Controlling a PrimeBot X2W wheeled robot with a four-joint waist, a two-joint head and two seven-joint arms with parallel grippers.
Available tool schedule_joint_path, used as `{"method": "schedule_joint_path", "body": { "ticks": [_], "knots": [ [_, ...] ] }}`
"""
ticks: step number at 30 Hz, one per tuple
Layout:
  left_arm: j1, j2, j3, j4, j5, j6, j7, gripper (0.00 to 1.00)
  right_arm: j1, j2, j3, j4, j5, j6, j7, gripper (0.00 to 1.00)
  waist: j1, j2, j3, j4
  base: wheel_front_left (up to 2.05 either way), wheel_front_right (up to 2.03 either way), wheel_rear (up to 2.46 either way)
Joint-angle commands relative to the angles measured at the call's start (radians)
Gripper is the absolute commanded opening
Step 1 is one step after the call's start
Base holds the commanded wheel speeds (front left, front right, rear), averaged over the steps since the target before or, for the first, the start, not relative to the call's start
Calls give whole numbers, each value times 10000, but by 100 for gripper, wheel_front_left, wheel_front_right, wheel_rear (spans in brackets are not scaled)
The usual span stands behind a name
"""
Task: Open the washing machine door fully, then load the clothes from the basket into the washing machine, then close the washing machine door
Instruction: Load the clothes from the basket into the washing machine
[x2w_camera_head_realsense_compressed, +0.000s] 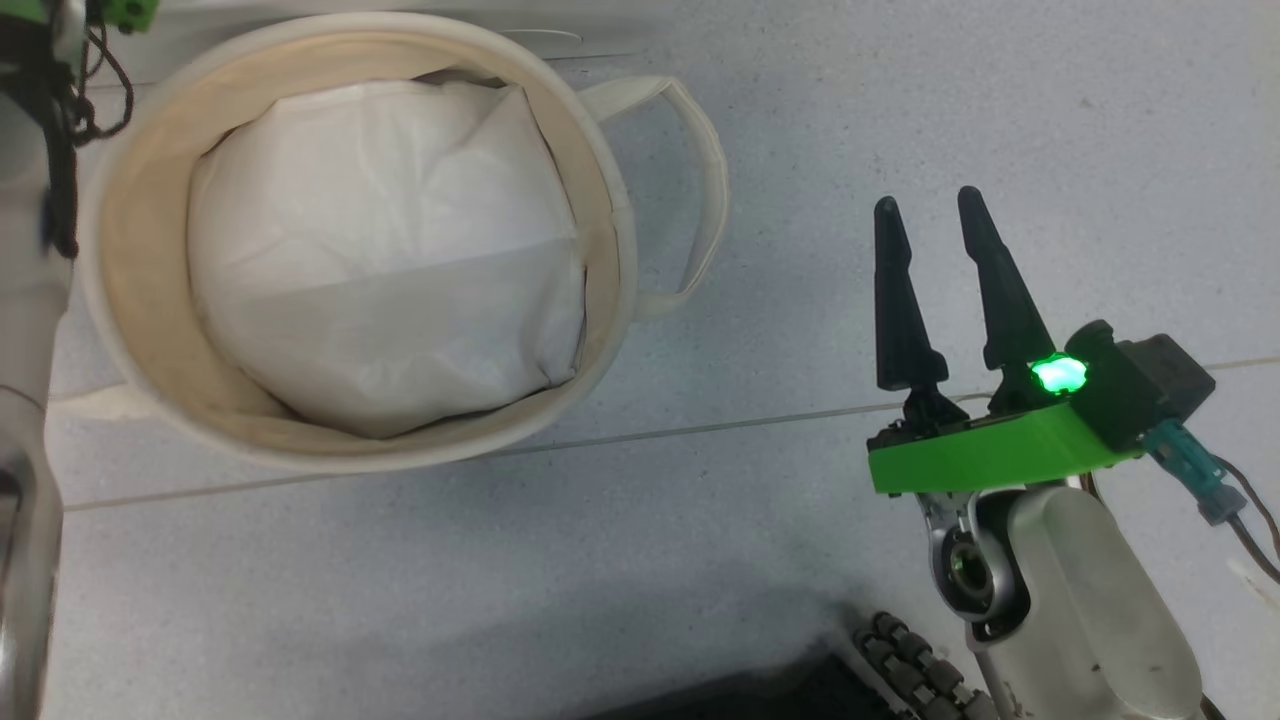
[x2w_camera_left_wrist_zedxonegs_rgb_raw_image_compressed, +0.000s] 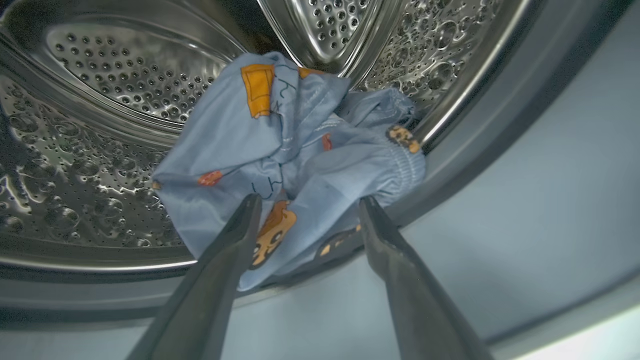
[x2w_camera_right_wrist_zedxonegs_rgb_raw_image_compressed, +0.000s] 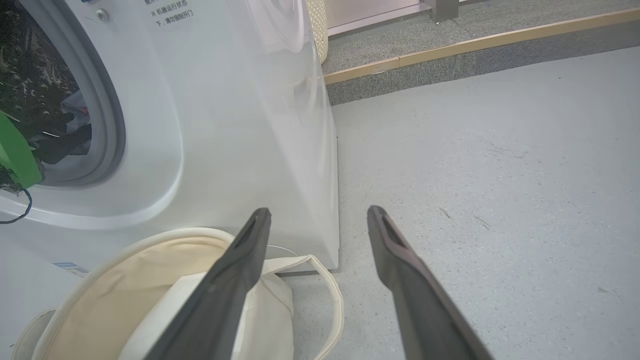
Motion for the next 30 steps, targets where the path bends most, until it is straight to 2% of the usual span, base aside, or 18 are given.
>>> {"method": "schedule_joint_path", "body": {
  "ticks": [1,12,13,15,19,25,30],
  "knots": [
    [-503,367,8,-49,121,88,-86,100,204,-14,233,-299,66,2,-46,100,-1,0,7,-25,0,0,0],
    [-1240,398,-480,852,323,91,412,100,217,-14,375,-316,120,2,-46,100,-1,0,103,-220,0,0,0],
    [-1251,382,-476,892,283,57,496,0,231,-14,381,-299,100,2,-46,100,-1,0,112,-228,0,0,0],
    [-1289,364,-383,962,119,-26,746,0,246,-14,377,-251,35,2,-46,100,-1,0,140,-255,0,0,0],
    [-1463,570,-269,1021,-58,143,843,0,251,-14,430,-275,47,2,-46,100,-1,0,175,-415,0,0,0],
    [-2191,1187,-82,886,-210,973,170,0,315,-14,620,-341,129,2,-46,100,-1,0,260,-849,0,0,0],
    [-2683,1287,377,662,-786,1182,-380,0,451,-14,699,-350,193,2,-46,100,-1,0,381,-1091,0,0,0]
  ]
}}
